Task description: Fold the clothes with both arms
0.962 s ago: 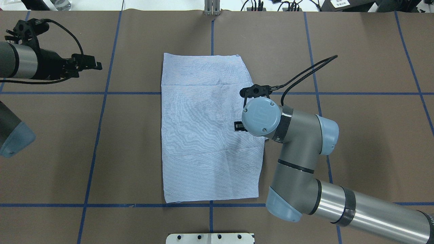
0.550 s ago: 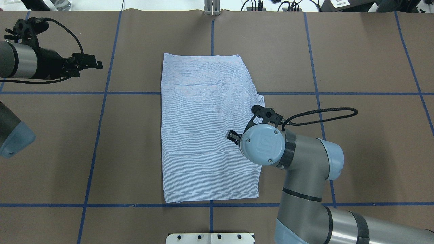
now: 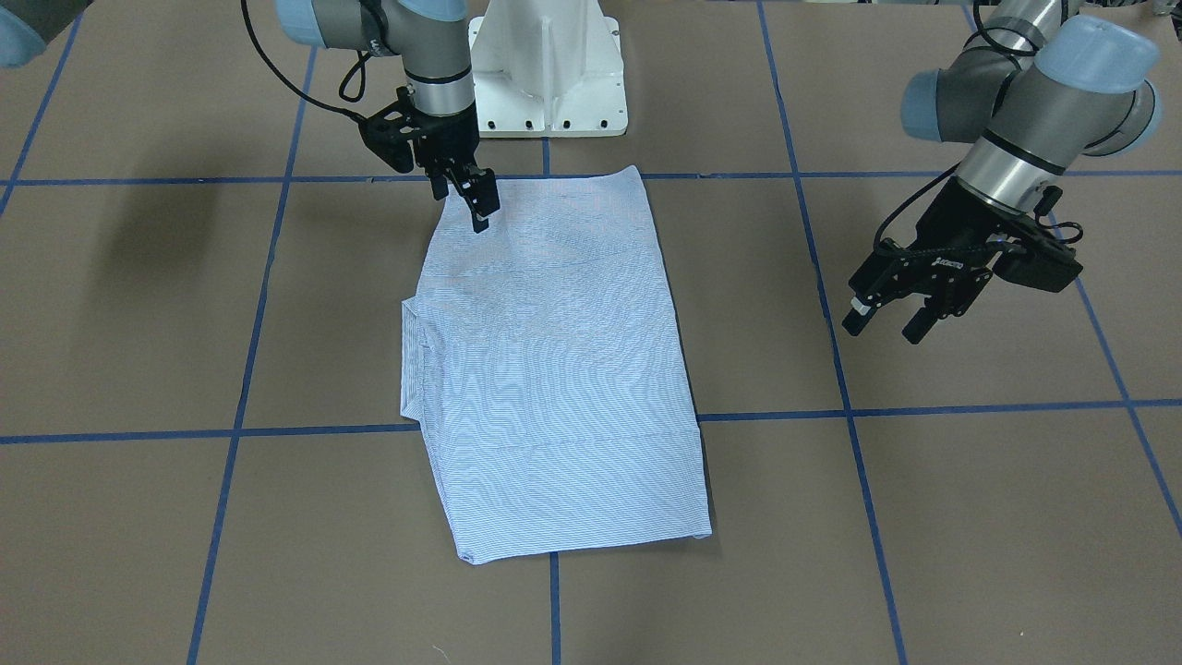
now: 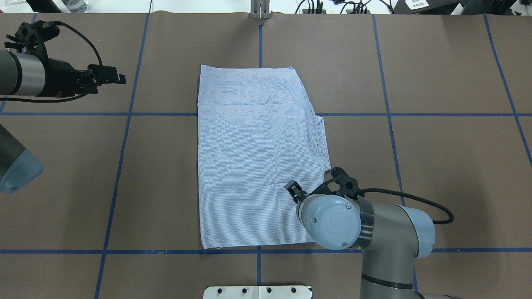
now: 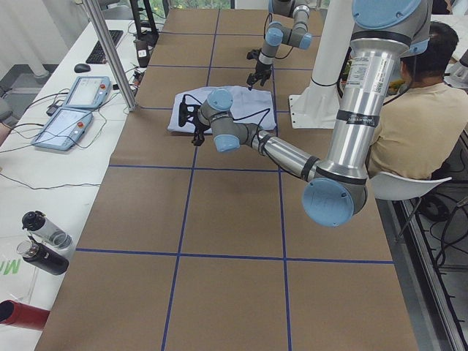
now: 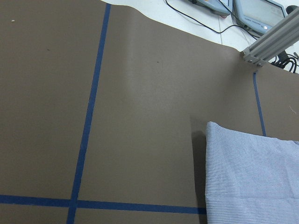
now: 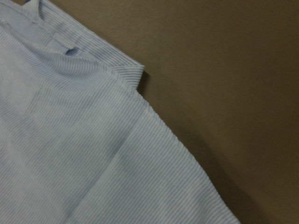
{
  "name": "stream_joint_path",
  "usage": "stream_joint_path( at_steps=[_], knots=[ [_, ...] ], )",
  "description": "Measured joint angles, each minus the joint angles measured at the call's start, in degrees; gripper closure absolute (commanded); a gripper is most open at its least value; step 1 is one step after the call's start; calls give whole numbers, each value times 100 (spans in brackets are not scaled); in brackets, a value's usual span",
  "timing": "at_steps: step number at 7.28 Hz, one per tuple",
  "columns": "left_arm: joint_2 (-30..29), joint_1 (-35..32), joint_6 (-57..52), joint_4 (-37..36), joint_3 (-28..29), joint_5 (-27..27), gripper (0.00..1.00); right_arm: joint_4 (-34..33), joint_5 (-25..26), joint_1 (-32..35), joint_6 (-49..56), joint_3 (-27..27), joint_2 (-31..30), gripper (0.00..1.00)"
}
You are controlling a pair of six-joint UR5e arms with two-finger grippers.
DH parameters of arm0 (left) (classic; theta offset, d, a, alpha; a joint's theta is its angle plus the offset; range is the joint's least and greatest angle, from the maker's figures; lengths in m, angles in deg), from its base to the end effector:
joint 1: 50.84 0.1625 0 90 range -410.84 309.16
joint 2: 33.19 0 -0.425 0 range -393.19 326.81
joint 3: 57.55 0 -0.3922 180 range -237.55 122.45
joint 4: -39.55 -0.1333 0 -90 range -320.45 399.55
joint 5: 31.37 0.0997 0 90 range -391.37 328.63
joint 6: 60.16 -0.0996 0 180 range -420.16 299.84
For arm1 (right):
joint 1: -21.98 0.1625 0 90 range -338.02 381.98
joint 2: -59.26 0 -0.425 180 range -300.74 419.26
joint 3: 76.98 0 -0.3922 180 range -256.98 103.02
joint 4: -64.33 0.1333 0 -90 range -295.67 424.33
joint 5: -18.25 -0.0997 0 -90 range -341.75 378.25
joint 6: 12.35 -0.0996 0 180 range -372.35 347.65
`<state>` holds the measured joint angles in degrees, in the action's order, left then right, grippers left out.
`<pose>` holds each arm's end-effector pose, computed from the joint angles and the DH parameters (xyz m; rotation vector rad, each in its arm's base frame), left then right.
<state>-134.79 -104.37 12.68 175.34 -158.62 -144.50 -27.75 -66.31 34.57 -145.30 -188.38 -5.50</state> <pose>0.2626 -0.5137 0.3685 0.3931 1.1679 -0.3119 -0.5458 -0.2682 0.2625 -0.1214 -0.8058 0.9546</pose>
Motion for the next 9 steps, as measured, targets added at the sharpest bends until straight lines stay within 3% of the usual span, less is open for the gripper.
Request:
stream_joint_path(
  at_steps=[3,9],
  knots=[
    [3,-1,3,0,-1,17,2,5,230,-354,-829,11,-159,7],
    [9,-8,3,0,-40,27,2,5,239,-488,-770,98,-159,15]
  ],
)
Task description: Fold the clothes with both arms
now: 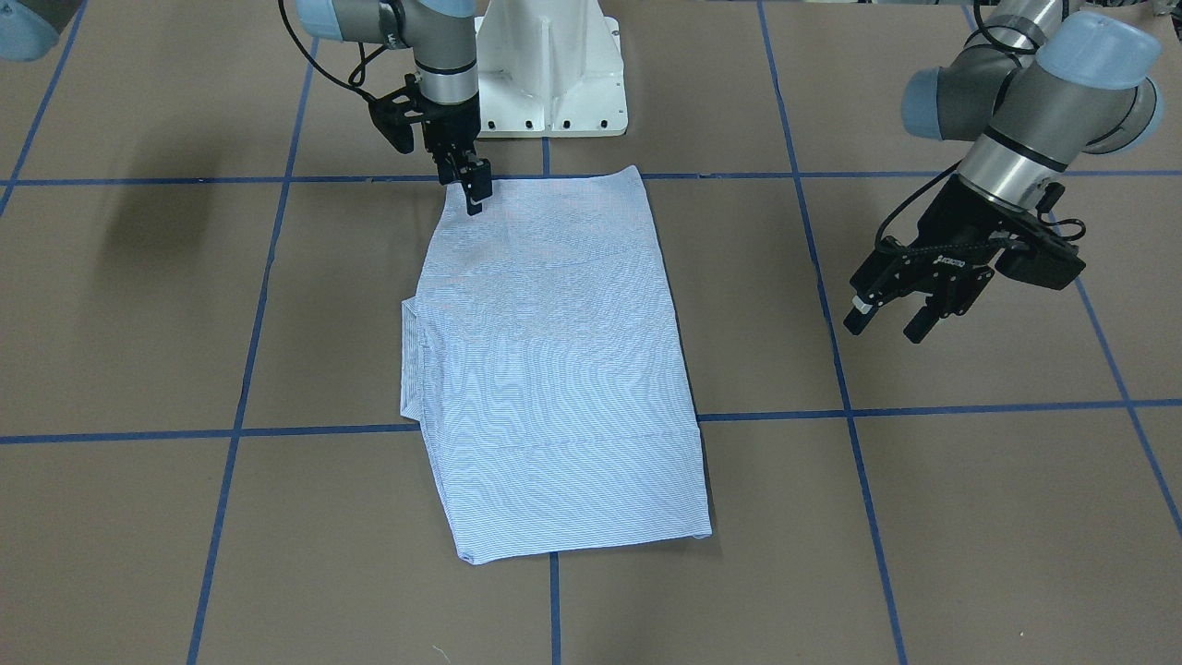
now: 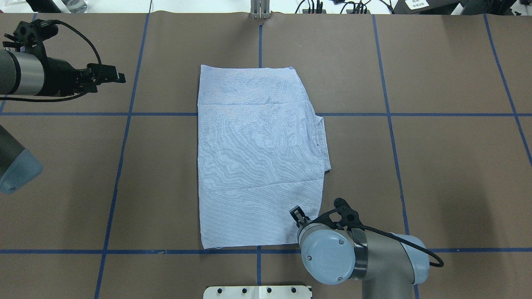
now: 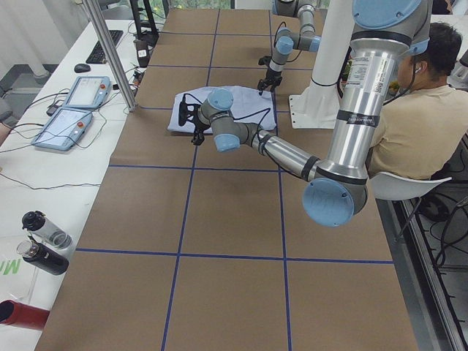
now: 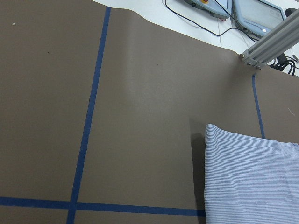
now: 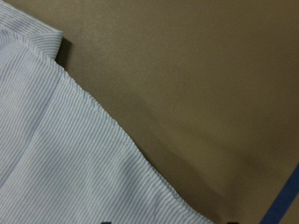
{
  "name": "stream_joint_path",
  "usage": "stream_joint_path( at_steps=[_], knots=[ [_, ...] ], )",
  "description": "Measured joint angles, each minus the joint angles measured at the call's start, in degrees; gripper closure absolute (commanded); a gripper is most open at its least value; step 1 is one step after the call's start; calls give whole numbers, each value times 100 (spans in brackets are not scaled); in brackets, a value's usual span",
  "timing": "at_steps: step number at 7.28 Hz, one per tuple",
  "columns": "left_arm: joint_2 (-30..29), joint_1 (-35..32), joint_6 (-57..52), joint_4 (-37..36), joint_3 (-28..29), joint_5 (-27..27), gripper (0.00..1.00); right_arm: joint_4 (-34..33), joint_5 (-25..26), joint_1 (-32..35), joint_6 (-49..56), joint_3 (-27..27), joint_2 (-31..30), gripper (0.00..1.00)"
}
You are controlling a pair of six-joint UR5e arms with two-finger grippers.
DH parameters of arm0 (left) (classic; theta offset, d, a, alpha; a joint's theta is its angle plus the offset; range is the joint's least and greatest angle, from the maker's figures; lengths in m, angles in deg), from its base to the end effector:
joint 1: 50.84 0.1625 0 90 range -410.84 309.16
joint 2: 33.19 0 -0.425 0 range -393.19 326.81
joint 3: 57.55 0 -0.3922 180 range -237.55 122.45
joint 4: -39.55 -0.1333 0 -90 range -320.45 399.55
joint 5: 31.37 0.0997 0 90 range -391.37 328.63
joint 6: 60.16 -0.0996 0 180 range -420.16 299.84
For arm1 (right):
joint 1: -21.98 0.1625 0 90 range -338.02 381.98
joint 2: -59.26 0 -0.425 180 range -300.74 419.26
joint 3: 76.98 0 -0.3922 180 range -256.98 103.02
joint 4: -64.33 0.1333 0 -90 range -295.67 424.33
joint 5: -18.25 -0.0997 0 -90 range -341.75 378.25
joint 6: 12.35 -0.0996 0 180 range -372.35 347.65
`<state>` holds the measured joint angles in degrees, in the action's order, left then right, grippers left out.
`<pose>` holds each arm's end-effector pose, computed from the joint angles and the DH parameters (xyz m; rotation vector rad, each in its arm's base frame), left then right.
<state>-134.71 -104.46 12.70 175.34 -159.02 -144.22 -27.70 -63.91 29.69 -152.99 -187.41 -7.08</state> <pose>0.2605 -0.5131 0.3660 0.4012 1.1699 -0.3147 -0.5673 -0.2250 0.2854 -0.1536 -0.7645 1.0192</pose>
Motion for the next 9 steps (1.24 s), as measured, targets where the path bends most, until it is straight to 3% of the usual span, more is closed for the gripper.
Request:
stream_joint_path(
  at_steps=[2,3,5,9],
  knots=[
    [42,0,-2,0,-15,0,2,-3,4,18,63,36,-1,15],
    [55,0,-3,0,-29,0,2,-1,3,36,98,78,-1,25],
    [61,0,-1,0,-58,0,2,1,-5,67,131,103,29,99],
    [73,0,-6,-6,-110,0,2,1,-26,95,118,66,71,100]
  ],
)
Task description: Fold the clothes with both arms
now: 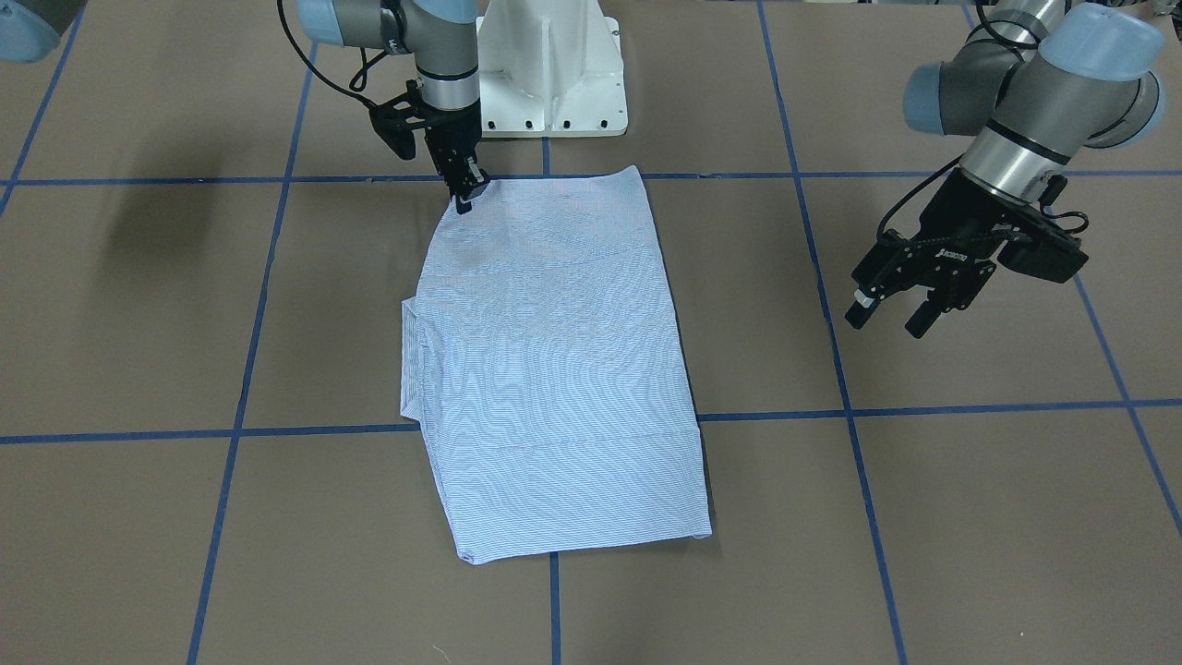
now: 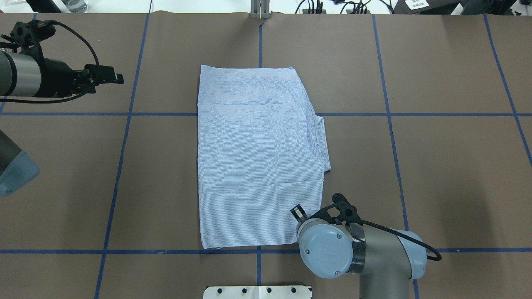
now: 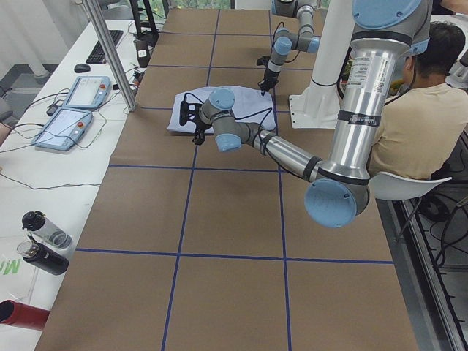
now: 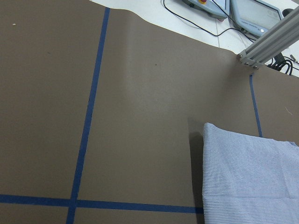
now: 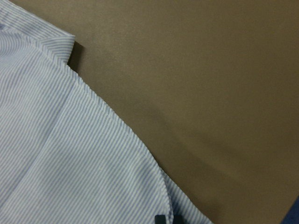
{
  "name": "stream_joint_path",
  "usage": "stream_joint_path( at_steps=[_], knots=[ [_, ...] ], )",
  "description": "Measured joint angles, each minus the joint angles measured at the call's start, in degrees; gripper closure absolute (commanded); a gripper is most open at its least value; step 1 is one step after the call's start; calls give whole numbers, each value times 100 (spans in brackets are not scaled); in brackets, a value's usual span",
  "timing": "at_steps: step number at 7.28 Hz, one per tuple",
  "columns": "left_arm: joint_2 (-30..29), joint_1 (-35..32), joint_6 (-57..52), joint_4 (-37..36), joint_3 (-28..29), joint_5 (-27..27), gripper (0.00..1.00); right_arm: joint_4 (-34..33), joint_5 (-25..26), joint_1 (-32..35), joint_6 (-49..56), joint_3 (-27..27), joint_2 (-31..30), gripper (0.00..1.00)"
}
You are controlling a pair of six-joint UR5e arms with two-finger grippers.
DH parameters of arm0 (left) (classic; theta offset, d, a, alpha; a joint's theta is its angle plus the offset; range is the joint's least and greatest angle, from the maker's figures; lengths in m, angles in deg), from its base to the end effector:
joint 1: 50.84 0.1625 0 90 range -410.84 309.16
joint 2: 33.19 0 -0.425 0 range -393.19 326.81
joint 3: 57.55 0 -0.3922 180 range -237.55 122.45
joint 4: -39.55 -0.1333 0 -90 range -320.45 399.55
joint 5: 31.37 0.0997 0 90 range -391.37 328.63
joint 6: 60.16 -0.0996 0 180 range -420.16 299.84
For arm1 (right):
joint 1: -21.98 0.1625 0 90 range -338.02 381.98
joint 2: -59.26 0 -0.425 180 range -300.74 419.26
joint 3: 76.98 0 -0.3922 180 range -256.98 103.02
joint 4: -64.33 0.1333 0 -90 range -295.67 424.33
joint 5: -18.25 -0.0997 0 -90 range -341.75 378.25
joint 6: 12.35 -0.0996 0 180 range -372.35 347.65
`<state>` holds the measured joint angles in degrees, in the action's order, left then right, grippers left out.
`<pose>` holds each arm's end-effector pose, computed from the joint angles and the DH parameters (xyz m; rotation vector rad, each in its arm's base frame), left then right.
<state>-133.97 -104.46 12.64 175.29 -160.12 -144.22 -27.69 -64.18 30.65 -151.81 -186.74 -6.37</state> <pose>0.2565 -0.5077 0.3642 0.4053 1.1736 -0.3121 -0.5681 -0.2347 0.2829 -0.1440 -0.7661 1.0139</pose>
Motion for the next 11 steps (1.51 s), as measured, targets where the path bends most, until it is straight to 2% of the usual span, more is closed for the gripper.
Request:
stream_joint_path(
  at_steps=[2,4,5,7,9,11],
  knots=[
    [-7,25,230,2,-34,-2,2,-16,-36,10,6,-91,11,100],
    [25,342,1345,21,-362,56,2,-60,-115,16,1,-219,-3,100],
    [124,833,2110,21,-712,309,2,-71,-130,24,-1,-290,-31,100],
    [473,2390,3389,-65,-1324,1479,3,-119,-152,26,-2,-452,-72,100],
    [671,3717,4196,-262,-1372,2479,9,-139,-159,-13,-8,-488,-75,100],
    [482,4271,4667,-326,-1081,2734,18,-143,-160,-27,-10,-493,-78,100]
  ],
)
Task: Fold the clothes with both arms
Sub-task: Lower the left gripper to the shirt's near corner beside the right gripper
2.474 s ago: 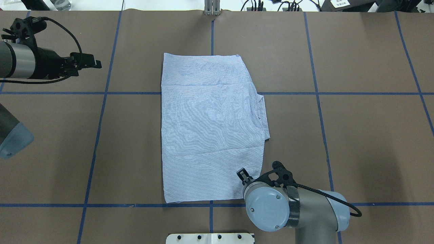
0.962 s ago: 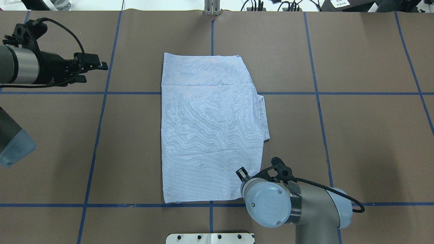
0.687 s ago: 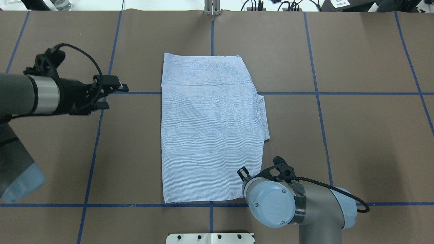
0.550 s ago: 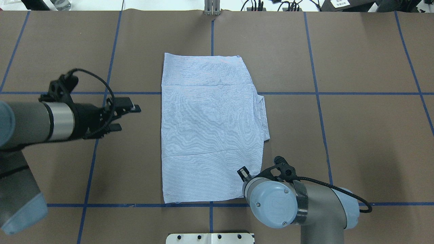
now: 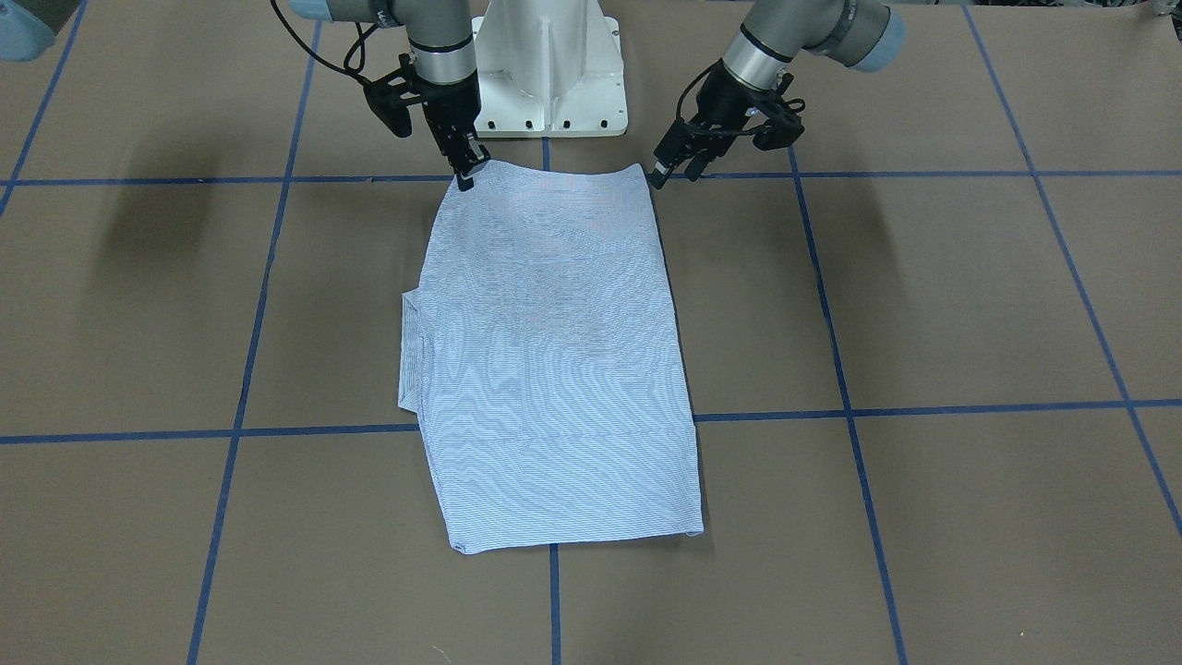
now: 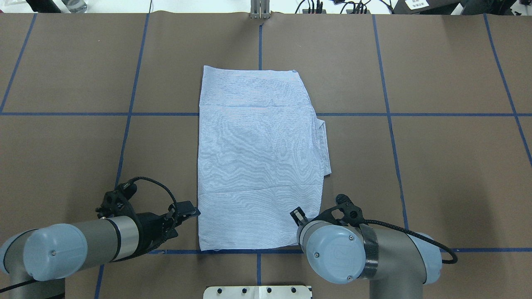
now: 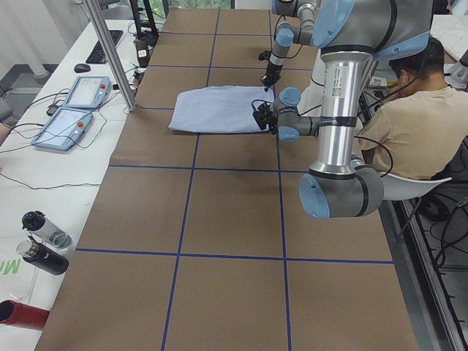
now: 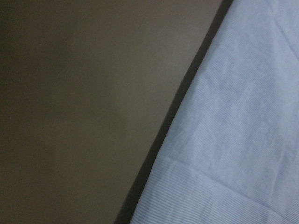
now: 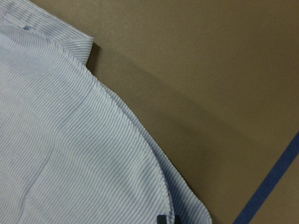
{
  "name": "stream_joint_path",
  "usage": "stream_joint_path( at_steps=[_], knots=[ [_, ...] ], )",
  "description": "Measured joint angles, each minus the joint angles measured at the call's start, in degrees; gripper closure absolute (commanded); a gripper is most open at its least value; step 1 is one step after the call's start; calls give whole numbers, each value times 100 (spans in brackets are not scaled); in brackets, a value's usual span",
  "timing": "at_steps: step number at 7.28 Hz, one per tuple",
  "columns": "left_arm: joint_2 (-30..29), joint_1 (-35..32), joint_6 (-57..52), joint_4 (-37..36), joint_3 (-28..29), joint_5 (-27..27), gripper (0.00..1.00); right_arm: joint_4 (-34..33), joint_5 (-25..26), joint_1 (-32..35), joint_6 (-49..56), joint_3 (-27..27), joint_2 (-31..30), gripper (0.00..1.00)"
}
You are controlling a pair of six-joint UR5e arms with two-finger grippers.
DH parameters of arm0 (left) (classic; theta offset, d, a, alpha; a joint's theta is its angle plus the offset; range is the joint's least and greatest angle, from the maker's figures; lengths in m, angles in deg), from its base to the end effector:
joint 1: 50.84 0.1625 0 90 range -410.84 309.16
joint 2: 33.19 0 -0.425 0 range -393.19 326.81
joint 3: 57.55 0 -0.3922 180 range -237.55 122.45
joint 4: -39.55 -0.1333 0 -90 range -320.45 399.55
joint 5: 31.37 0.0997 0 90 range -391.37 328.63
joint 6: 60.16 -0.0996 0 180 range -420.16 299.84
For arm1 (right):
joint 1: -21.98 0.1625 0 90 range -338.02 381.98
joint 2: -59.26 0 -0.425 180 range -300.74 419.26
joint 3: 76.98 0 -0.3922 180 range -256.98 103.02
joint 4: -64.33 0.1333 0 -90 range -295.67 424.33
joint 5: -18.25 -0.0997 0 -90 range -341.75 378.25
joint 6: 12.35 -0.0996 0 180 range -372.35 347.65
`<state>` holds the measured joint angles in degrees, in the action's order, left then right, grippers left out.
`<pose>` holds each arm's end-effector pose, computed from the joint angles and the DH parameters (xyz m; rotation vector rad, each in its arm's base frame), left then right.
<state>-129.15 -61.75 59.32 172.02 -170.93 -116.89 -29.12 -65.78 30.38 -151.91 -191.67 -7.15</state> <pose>0.4755 -0.2353 0.3293 -0.1383 1.2742 -0.6572 -0.5445 -0.2256 0.2592 -0.1906 -0.8016 0.9974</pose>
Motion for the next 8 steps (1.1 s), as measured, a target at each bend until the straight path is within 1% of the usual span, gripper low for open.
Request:
stream_joint_path(
  at_steps=[2,3,4,5,6,7,8],
  knots=[
    [-232,195,203,-10,269,38,33,-5,0,-4,5,4,-3,100],
    [-288,266,290,-10,356,42,46,-6,0,-4,7,9,-4,100],
    [-324,334,367,-11,411,43,55,-6,0,-5,10,13,-4,100],
    [-358,387,416,-11,435,43,72,-6,0,-8,13,15,-4,100],
    [-372,429,440,-11,446,43,81,-9,0,-10,16,19,-4,100],
    [-366,466,449,-11,457,43,97,-14,-2,-15,17,22,-3,100],
    [-362,492,454,-11,475,43,100,-18,-6,-18,17,27,1,100]
  ],
)
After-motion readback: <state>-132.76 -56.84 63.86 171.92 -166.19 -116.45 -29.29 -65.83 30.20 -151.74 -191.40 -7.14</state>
